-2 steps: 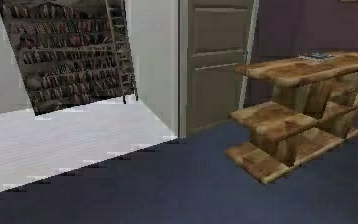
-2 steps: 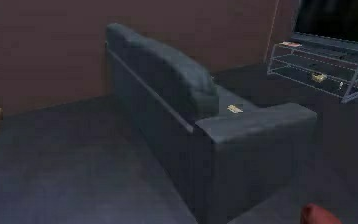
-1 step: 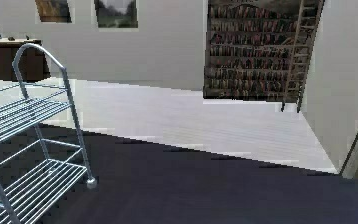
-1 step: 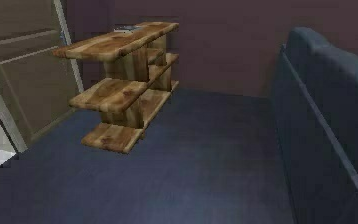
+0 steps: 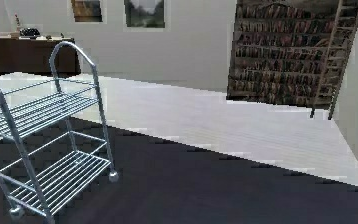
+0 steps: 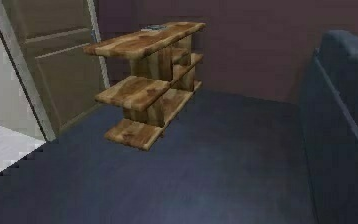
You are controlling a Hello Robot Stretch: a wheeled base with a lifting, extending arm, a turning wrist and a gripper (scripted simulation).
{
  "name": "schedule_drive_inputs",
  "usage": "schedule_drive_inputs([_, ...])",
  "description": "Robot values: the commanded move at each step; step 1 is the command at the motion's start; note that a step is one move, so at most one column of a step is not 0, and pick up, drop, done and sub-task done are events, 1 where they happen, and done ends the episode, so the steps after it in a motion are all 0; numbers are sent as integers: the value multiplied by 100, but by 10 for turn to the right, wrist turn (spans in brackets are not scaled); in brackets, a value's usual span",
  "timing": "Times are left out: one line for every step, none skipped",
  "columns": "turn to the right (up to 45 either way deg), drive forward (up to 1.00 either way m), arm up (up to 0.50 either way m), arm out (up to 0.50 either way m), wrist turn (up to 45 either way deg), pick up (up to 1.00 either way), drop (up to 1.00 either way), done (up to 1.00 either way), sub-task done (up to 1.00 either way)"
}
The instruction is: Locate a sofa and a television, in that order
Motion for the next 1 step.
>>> schedule_drive_inputs([0,100,0,0,0,0,0,0,0])
